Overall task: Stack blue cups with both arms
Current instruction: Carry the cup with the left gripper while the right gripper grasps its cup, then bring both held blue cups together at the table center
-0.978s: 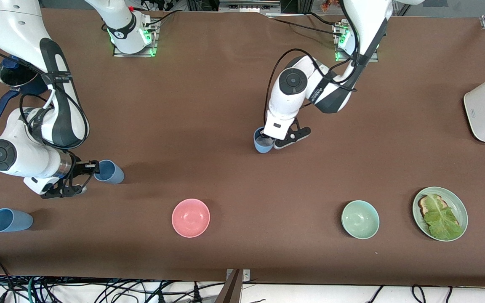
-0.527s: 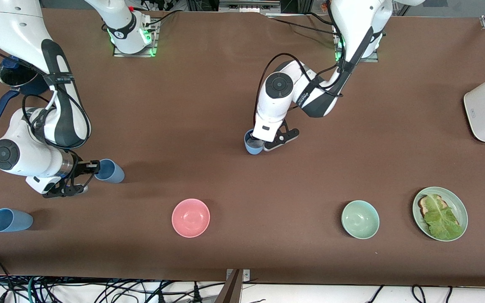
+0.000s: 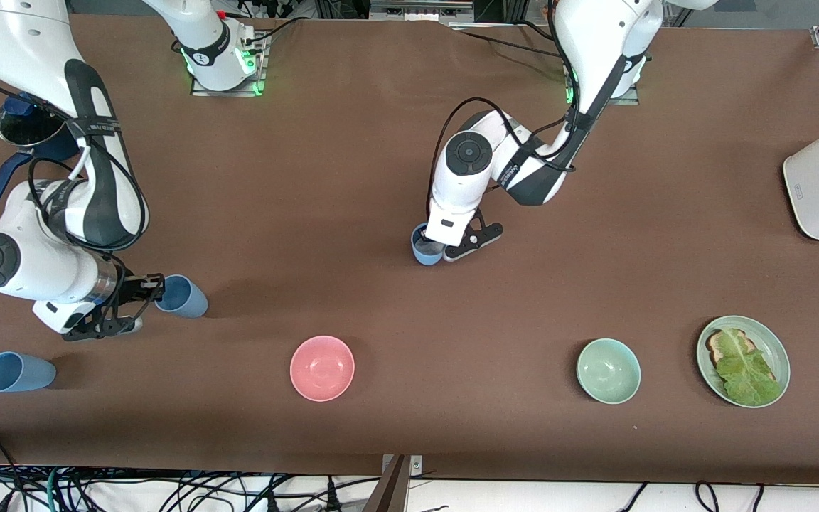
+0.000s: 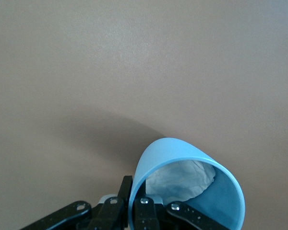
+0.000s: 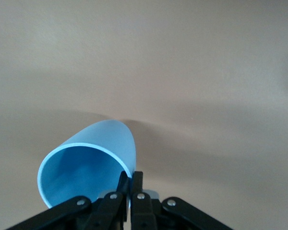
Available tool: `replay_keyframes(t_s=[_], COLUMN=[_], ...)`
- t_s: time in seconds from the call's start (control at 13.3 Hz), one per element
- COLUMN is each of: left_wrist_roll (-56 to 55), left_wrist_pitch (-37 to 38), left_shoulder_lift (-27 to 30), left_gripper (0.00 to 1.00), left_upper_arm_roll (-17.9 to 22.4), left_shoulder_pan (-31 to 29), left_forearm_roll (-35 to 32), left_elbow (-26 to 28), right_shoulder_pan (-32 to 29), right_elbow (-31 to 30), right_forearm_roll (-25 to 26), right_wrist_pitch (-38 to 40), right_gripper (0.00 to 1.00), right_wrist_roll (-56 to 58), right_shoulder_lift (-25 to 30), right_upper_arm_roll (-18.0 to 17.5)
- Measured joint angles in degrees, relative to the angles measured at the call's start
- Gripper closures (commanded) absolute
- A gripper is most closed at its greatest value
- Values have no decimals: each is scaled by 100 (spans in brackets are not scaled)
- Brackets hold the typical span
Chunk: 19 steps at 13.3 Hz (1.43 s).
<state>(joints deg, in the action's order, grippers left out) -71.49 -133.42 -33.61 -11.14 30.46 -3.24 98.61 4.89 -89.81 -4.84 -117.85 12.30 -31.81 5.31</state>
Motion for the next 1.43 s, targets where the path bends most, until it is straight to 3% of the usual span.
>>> replay_keyframes(t_s=[0.08, 0.45, 0.68, 0.9, 1.43], left_wrist_roll=[-6, -12, -128, -215, -96], left_wrist_pitch=[0, -28, -35, -34, 460], left_shoulder_lift=[-26, -79, -78, -69, 223], left_gripper=[95, 62, 54, 50, 46], left_upper_arm_roll=[3, 59, 59, 62, 164], left_shoulder_pan=[2, 4, 7, 8, -24], left_forearm_roll=[0, 0, 0, 0, -16], left_elbow=[-11, -47, -121, -220, -313], right_shoulder_pan=[19, 525, 1074, 1550, 2303], right_elbow=[148, 940, 1330, 1673, 1826], right_forearm_roll=[-25, -90, -93, -93, -261], right_wrist_pitch=[103, 1108, 1634, 2012, 2116], right_gripper=[100, 100, 100, 100, 100], right_wrist_roll=[0, -608, -1466, -2243, -3440], right_shoulder_lift=[21, 116, 129, 133, 134], right_upper_arm_roll=[-12, -49, -67, -74, -80])
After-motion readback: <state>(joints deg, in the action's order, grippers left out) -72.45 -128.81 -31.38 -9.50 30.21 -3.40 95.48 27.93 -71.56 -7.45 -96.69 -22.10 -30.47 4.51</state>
